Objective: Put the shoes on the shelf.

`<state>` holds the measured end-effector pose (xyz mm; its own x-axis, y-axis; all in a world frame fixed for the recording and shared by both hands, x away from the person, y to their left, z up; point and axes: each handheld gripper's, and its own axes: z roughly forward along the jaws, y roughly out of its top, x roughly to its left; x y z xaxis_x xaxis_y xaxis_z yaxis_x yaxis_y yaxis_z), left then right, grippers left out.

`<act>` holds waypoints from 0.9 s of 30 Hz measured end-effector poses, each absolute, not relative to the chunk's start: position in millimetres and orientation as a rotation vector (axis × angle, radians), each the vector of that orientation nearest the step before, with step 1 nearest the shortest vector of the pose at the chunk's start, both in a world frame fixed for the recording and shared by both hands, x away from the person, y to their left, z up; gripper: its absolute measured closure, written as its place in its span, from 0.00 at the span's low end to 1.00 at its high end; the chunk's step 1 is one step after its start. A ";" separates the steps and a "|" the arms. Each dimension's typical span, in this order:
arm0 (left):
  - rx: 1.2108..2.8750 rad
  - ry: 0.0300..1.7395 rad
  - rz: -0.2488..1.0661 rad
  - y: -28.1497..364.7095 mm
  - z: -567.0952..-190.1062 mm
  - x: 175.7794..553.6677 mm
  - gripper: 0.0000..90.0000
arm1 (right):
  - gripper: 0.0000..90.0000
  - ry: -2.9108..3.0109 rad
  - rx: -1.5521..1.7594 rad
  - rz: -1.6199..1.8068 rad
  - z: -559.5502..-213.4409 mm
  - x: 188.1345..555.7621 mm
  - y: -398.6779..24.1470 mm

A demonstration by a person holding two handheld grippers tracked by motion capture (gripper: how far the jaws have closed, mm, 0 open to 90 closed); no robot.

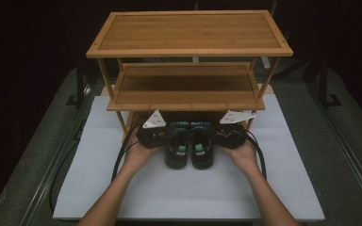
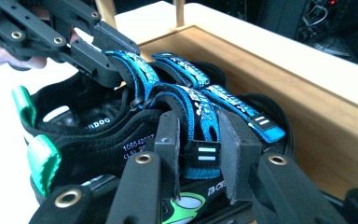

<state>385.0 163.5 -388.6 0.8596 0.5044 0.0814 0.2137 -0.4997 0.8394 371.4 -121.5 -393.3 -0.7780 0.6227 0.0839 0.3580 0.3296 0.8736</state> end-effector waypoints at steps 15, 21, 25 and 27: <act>2.085 0.518 0.509 162.0 -396.6 395.5 0.78 | 0.78 2.280 0.854 1.417 -406.3 388.6 -112.8; 2.092 0.520 0.484 163.4 -395.8 393.0 0.78 | 0.77 2.314 0.848 1.420 -408.3 386.4 -113.5; 2.127 0.507 0.477 163.3 -400.0 390.7 0.78 | 0.77 2.323 0.842 1.415 -409.0 386.1 -113.4; 2.099 0.534 0.449 166.8 -405.9 389.6 0.78 | 0.77 2.328 0.839 1.408 -409.4 385.7 -113.4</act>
